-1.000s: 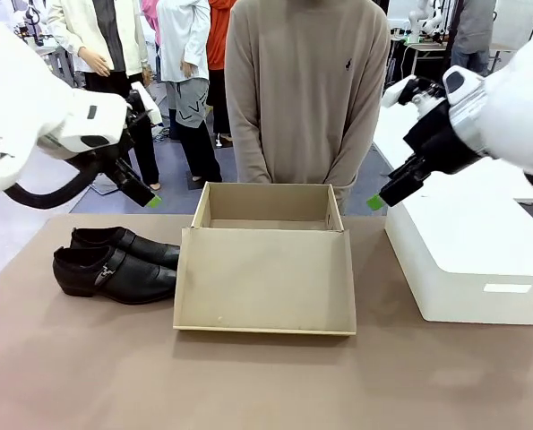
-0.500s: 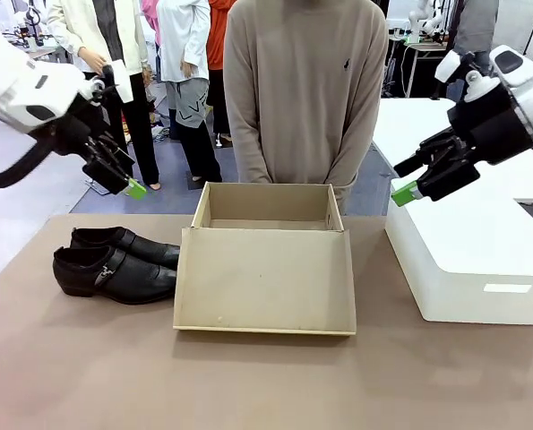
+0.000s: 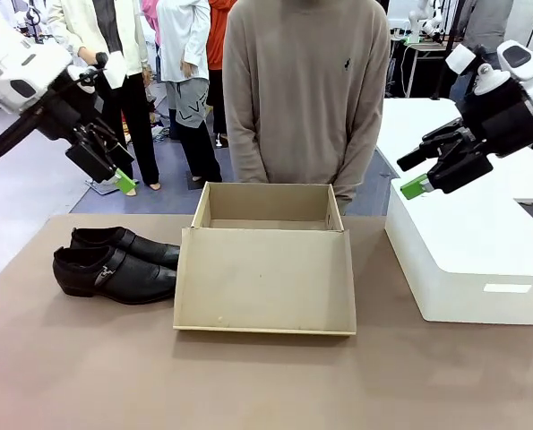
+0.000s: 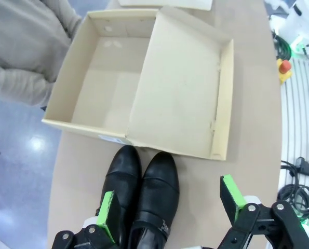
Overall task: Pack the shoes into the box.
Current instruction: Place one shoe of the Shoes into the Shoes Box.
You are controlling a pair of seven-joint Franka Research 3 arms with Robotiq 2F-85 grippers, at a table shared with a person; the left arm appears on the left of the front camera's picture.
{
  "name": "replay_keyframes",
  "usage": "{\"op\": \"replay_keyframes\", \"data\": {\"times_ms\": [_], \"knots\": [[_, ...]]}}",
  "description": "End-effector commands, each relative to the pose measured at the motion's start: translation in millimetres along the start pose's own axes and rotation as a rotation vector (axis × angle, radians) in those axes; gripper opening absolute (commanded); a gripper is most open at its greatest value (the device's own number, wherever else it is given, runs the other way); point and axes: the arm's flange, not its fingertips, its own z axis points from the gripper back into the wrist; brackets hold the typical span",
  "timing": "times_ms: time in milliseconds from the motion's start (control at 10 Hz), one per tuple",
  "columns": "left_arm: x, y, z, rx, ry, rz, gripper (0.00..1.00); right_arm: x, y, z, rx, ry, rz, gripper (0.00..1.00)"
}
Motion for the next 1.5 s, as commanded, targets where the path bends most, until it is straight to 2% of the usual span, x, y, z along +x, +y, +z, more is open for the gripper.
{"op": "replay_keyframes", "data": {"times_ms": [0, 200, 300, 1100, 1200, 1400], "knots": [[-5.7, 1.9, -5.6, -0.007, -0.018, -0.01, 1.0, 6.6, -0.6, 0.4, -0.015, -0.005, 0.046, 1.0], [-10.9, 1.5, -7.4, 0.021, -0.057, 0.032, 1.0, 13.1, 4.8, 4.0, -0.033, 0.017, 0.052, 1.0], [-5.0, 3.1, -5.1, 0.0, -0.002, 0.009, 1.0, 7.1, 2.8, 0.9, -0.021, 0.021, 0.015, 1.0], [-5.0, 3.1, -5.1, 0.0, -0.002, 0.009, 1.0, 7.1, 2.8, 0.9, -0.021, 0.021, 0.015, 1.0], [-4.1, 0.6, -7.1, 0.014, 0.013, 0.023, 1.0, 7.1, 2.8, 0.9, -0.021, 0.021, 0.015, 1.0], [-4.7, 14.4, 7.8, 0.03, 0.145, 0.0, 1.0, 7.1, 2.8, 0.9, -0.021, 0.021, 0.015, 1.0]]}}
